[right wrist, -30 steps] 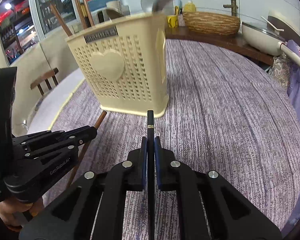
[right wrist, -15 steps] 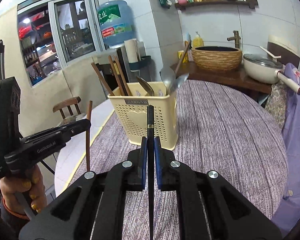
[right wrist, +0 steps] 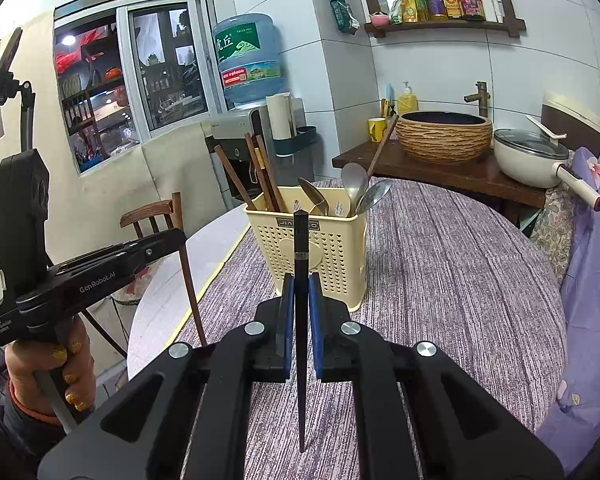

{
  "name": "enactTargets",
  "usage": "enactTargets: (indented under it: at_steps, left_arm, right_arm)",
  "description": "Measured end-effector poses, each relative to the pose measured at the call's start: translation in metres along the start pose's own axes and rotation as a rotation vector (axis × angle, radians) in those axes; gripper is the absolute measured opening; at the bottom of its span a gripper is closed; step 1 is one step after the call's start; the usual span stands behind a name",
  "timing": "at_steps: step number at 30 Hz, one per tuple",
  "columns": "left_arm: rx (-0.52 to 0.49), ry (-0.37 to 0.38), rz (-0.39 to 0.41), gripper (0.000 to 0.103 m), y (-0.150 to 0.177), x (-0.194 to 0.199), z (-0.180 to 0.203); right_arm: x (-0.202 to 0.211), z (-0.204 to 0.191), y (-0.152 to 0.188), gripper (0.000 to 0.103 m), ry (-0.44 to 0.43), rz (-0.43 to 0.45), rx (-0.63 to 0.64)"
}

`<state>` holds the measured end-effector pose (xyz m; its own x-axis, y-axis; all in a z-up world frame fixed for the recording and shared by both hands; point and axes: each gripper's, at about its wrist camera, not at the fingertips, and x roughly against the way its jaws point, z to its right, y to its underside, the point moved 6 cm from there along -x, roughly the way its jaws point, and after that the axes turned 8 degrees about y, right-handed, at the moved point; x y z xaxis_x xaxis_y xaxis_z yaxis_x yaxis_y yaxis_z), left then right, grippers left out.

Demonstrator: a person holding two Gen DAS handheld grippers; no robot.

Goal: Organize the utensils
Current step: 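Lift both chopsticks upright and carry them over the cream basket with both tools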

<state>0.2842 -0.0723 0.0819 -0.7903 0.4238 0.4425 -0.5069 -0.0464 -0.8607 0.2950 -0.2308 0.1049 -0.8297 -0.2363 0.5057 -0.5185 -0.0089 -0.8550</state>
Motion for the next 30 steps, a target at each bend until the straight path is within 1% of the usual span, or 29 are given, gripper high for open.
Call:
enactTargets:
  at_steps: [9, 19, 22, 26, 30]
  left_arm:
    - [-0.005, 0.005, 0.007, 0.008, -0.001, 0.005, 0.002]
    - [0.002, 0.024, 0.02, 0.008, -0.011, 0.01, -0.001]
    - [-0.01, 0.02, 0.024, 0.008, -0.013, 0.011, 0.0]
    - [-0.011, 0.042, 0.023, 0.008, -0.02, 0.012, 0.003]
    - [0.001, 0.054, 0.031, 0.008, -0.034, 0.013, 0.002]
  right_arm:
    - [0.002, -0.003, -0.001, 0.008, -0.003, 0.003, -0.005]
    - [0.004, -0.005, -0.01, 0.008, -0.013, 0.018, 0.006]
    - [0.003, -0.007, -0.012, 0.008, -0.018, 0.02, 0.008]
    - [0.003, -0.01, -0.018, 0.008, -0.025, 0.021, 0.015]
    - [0.006, -0.012, -0.029, 0.008, -0.031, 0.031, 0.02]
